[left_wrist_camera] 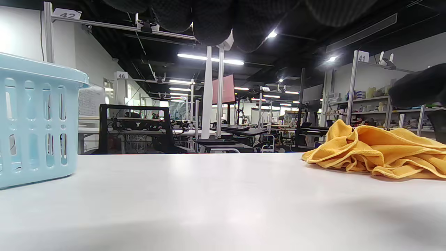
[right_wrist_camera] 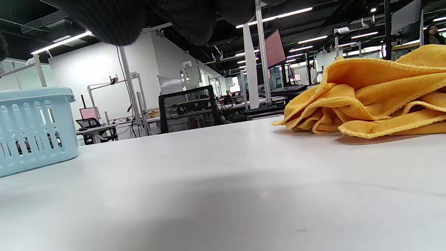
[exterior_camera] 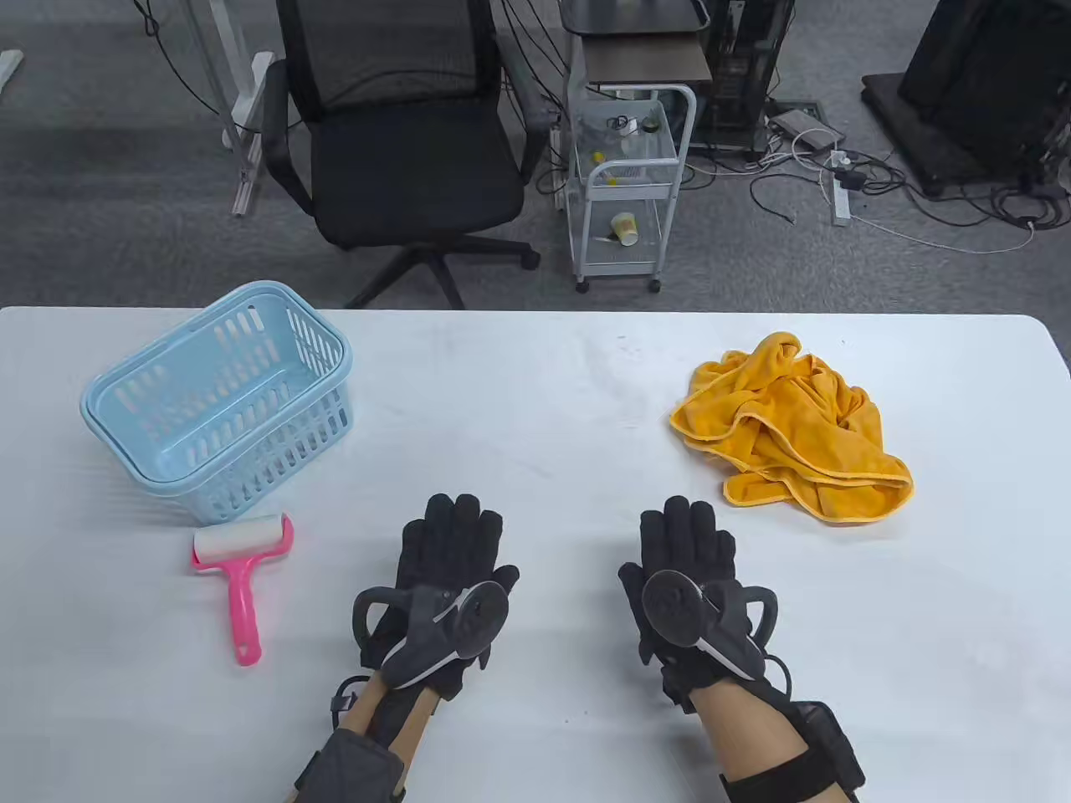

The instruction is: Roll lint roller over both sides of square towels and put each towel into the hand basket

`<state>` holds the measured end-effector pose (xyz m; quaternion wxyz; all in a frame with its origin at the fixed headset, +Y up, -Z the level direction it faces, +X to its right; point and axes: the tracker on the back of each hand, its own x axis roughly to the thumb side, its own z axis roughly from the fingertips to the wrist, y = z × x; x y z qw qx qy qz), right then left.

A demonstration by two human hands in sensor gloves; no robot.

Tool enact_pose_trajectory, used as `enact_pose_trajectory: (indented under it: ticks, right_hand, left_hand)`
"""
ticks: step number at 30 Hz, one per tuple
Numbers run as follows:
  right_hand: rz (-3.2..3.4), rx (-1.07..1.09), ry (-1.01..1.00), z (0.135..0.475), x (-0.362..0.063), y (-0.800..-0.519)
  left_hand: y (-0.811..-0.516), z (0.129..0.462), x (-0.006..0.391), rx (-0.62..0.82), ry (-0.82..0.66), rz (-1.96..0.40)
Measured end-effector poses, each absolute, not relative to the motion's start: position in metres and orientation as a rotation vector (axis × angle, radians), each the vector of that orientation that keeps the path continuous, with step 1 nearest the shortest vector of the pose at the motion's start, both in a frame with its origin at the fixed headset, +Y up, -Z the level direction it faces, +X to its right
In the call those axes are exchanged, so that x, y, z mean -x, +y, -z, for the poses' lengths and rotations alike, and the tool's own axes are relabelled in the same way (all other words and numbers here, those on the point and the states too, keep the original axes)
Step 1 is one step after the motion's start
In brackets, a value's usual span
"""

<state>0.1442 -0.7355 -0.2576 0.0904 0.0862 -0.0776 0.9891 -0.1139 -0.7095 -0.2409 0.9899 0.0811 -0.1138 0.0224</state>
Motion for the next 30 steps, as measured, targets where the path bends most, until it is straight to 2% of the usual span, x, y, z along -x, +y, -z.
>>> enact_pose_trajectory:
  ticks: [24, 30]
  right_hand:
    - [-2.965, -0.239, -0.195, 0.260, -0.143, -0.740]
    - [-2.903, -0.110, -0.133, 0.273, -0.156, -0.739]
  left_hand:
    - [-0.712, 0.240, 0.108, -0.152, -0.264, -0.043]
    - [-0.712, 0.240, 0.108, -0.153, -0.267, -0.044]
